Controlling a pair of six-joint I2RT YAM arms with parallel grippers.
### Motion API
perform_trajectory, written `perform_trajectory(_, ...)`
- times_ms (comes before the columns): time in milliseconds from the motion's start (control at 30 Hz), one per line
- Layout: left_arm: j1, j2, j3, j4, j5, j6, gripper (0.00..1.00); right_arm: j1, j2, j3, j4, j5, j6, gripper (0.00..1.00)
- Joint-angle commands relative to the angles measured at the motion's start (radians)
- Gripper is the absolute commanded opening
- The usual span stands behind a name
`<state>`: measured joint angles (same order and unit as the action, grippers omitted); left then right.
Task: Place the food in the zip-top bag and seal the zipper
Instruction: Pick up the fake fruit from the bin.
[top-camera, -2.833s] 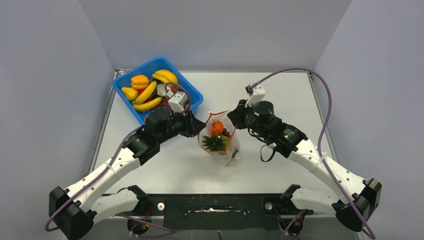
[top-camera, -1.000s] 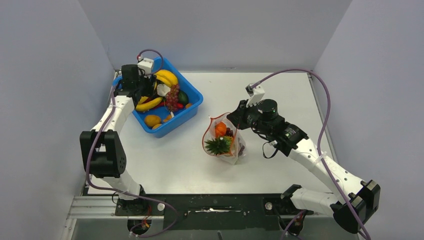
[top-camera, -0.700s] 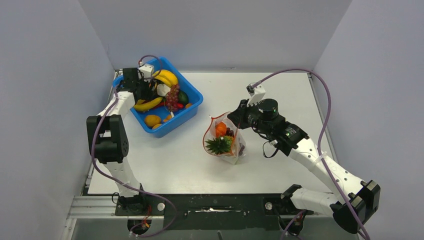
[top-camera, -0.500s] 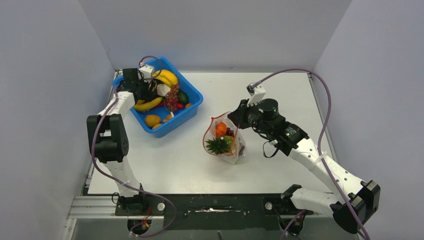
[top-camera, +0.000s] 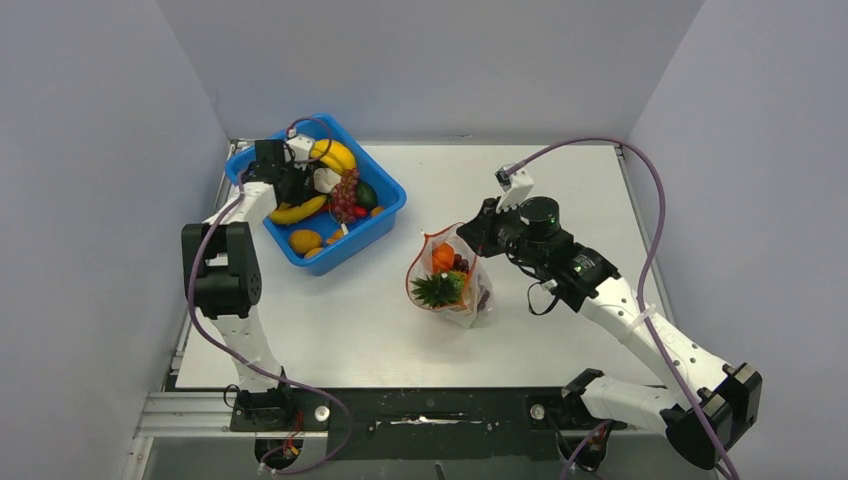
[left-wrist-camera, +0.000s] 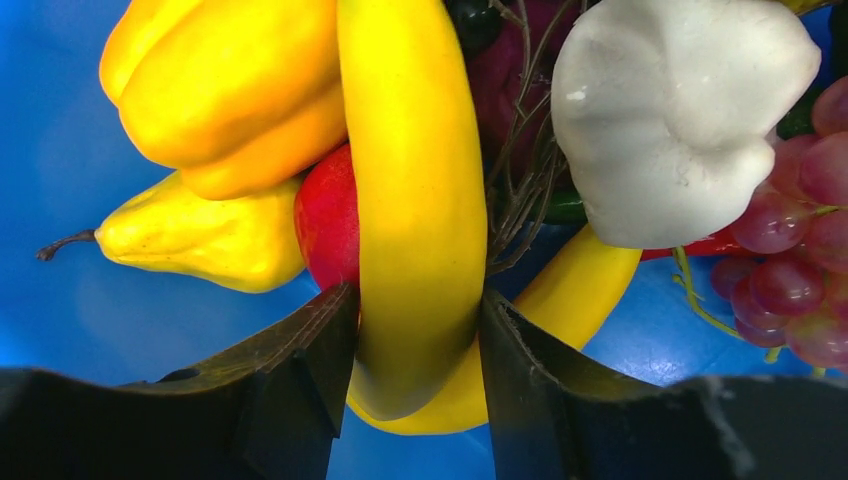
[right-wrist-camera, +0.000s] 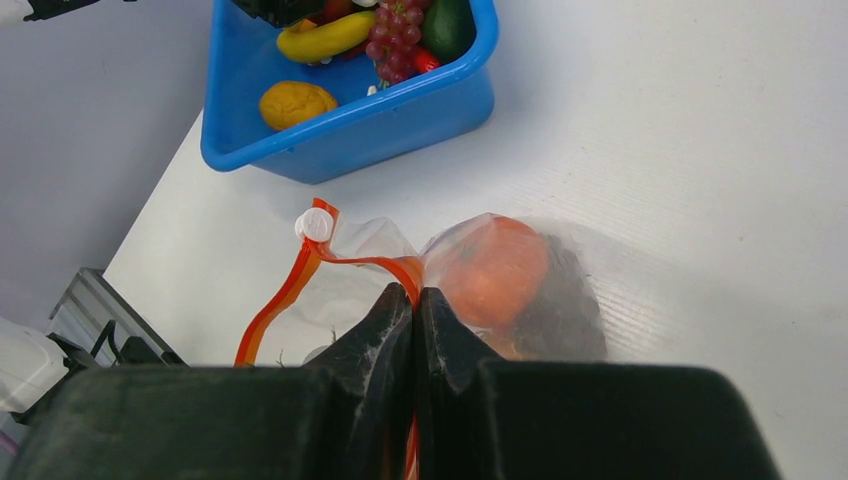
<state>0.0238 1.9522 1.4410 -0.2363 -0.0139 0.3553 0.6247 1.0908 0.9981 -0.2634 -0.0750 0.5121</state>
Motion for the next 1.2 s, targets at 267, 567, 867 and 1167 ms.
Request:
perform_trajectory(267,-0.100,-0.175,-0.009,0.023,-0.114,0.000,0.37,-0.008,-0.073,0.002,0.096,-0.003,0.037,0.00)
perform_trajectory(567,-0.106,-0.374,-0.100,0.004,-0.038,-0.173,0.31,-0.008,-0.071,-0.045,0.124,-0.006,0.097,0.00)
perform_trajectory(867,-0.123,-0.526,-0.183,-0.002,0.166,-0.464,0.27,-0.008,-0.072,-0.050,0.121,0.018,0.130,0.00)
perform_trajectory(1167,-0.175,-0.725,-0.375,0.094,0.273,-0.647,0.26,-0.008,-0.086,-0.041,0.099,0.066,0.146,0.00)
